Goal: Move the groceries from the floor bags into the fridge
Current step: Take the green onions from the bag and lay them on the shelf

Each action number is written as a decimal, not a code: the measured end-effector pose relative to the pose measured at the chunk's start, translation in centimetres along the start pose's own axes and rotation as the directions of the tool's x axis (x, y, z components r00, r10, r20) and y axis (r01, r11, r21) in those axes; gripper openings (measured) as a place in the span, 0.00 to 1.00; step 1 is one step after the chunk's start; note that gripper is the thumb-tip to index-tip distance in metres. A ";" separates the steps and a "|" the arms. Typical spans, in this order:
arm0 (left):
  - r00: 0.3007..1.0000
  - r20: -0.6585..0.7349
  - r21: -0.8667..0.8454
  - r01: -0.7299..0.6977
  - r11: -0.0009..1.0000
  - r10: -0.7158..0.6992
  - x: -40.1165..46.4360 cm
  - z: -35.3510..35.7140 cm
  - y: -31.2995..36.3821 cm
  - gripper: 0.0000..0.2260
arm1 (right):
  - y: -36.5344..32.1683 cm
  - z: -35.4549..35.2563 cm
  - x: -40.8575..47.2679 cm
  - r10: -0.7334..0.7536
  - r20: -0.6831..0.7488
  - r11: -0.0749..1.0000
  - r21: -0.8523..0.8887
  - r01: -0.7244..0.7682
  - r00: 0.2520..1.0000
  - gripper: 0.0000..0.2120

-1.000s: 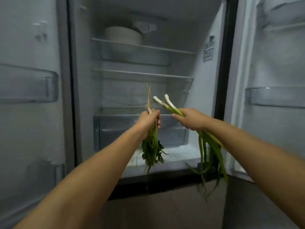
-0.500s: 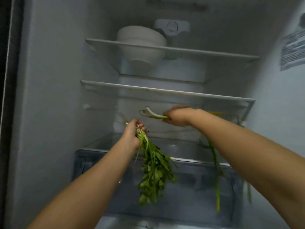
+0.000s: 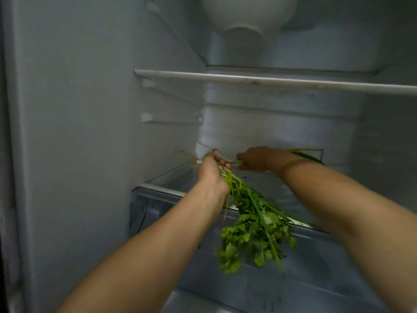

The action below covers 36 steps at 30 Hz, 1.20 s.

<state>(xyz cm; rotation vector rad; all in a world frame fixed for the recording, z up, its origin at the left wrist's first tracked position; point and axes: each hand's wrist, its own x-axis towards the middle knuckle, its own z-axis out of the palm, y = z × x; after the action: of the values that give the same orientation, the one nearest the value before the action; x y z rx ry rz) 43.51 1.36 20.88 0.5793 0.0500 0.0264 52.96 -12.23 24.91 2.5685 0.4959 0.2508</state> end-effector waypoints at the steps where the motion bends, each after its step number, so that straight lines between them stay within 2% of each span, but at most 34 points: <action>1: 1.000 0.005 -0.002 0.003 1.000 -0.003 0.0 0.1 -0.1 0.17 | -0.5 0.4 0.4 0.013 0.026 0.998 0.058 -0.014 1.000 0.22; 3: 1.000 0.018 -0.012 -0.004 1.000 0.004 0.0 0.1 0.0 0.17 | -1.1 1.0 0.8 0.037 0.062 0.984 0.171 -0.047 0.997 0.23; 6: 1.000 0.018 -0.018 0.007 1.000 -0.007 -0.1 -0.1 0.0 0.17 | -1.5 0.6 -0.4 0.070 0.111 0.968 0.234 -0.094 0.991 0.25; 9: 0.999 0.031 -0.036 0.015 0.999 -0.014 -0.4 -0.2 0.0 0.17 | -1.9 -2.7 -3.8 0.058 0.041 0.921 0.383 -0.070 0.997 0.28; 10: 0.999 0.035 -0.046 0.003 0.999 -0.001 -0.6 -0.2 0.1 0.17 | -2.4 -4.1 -5.4 0.048 0.021 0.855 0.516 -0.052 0.999 0.26; 11: 0.999 0.027 -0.059 -0.019 0.998 0.021 -0.5 -0.1 0.2 0.17 | -3.0 -5.4 -6.7 0.021 0.028 0.714 0.700 -0.035 0.999 0.24; 12: 0.999 0.012 -0.072 -0.032 0.997 0.033 -0.3 0.1 0.3 0.16 | -3.7 -6.6 -8.2 -0.030 0.065 0.519 0.854 -0.040 0.997 0.23; 13: 0.999 -0.011 -0.080 -0.037 0.996 0.036 -0.1 0.3 0.7 0.16 | -4.4 -7.3 -9.8 -0.095 0.106 0.343 0.937 -0.068 0.990 0.22; 14: 0.999 -0.022 -0.066 -0.036 0.997 0.034 -0.1 0.7 1.2 0.15 | -4.9 -7.5 -11.2 -0.144 0.118 0.240 0.967 -0.081 0.982 0.20; 16: 0.998 -0.039 -0.026 -0.049 0.998 0.048 -0.1 2.0 2.3 0.13 | -5.5 -7.5 -12.9 -0.178 0.071 0.195 0.980 -0.036 0.981 0.23; 18: 0.998 -0.002 0.005 -0.066 0.998 0.066 -0.2 3.7 3.4 0.15 | -5.9 -7.5 -13.9 -0.131 0.014 0.162 0.987 0.008 0.991 0.25; 20: 0.997 0.047 0.010 -0.068 0.998 0.068 -0.6 5.2 4.2 0.17 | -5.5 -7.7 -14.1 -0.028 -0.043 0.123 0.991 0.047 0.999 0.16; 21: 0.996 0.072 0.013 -0.050 0.999 0.049 -0.6 5.6 4.3 0.17 | -5.1 -8.1 -14.3 0.050 -0.057 0.180 0.982 0.047 0.997 0.13; 23: 0.991 0.130 0.041 0.014 0.999 -0.019 -0.3 5.7 4.1 0.16 | -3.5 -8.9 -14.7 0.142 -0.043 0.471 0.882 -0.029 0.989 0.12; 25: 0.982 0.127 0.184 0.114 0.976 -0.138 0.2 5.3 3.4 0.14 | -2.0 -9.4 -15.1 0.158 -0.013 0.779 0.617 -0.117 0.987 0.13; 26: 0.970 0.124 0.256 0.172 0.951 -0.209 0.2 5.0 3.0 0.13 | -1.2 -9.1 -14.9 0.168 -0.006 0.867 0.477 -0.144 0.986 0.14; 29: 0.943 0.110 0.362 0.256 0.896 -0.314 0.5 4.2 2.2 0.14 | -0.2 -7.0 -13.4 0.178 -0.030 0.953 0.253 -0.165 0.984 0.18; 32: 0.935 0.071 0.330 0.306 0.893 -0.347 2.1 3.2 1.2 0.14 | 0.8 -3.4 -11.1 0.120 -0.098 0.990 0.080 -0.113 0.988 0.23; 34: 0.930 0.044 0.320 0.333 0.887 -0.365 3.3 2.6 0.5 0.13 | 1.3 -1.3 -10.1 0.090 -0.075 0.996 0.034 -0.088 0.993 0.24; 36: 0.933 0.061 0.340 0.316 0.886 -0.356 4.4 2.2 -0.2 0.15 | 1.2 0.4 -9.7 0.083 0.015 0.994 0.063 -0.084 0.996 0.23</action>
<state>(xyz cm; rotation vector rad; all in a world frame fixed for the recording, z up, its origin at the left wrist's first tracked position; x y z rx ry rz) 48.06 0.15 22.41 0.8960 0.0363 -0.3636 44.54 -17.15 24.37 2.6545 0.3980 0.2527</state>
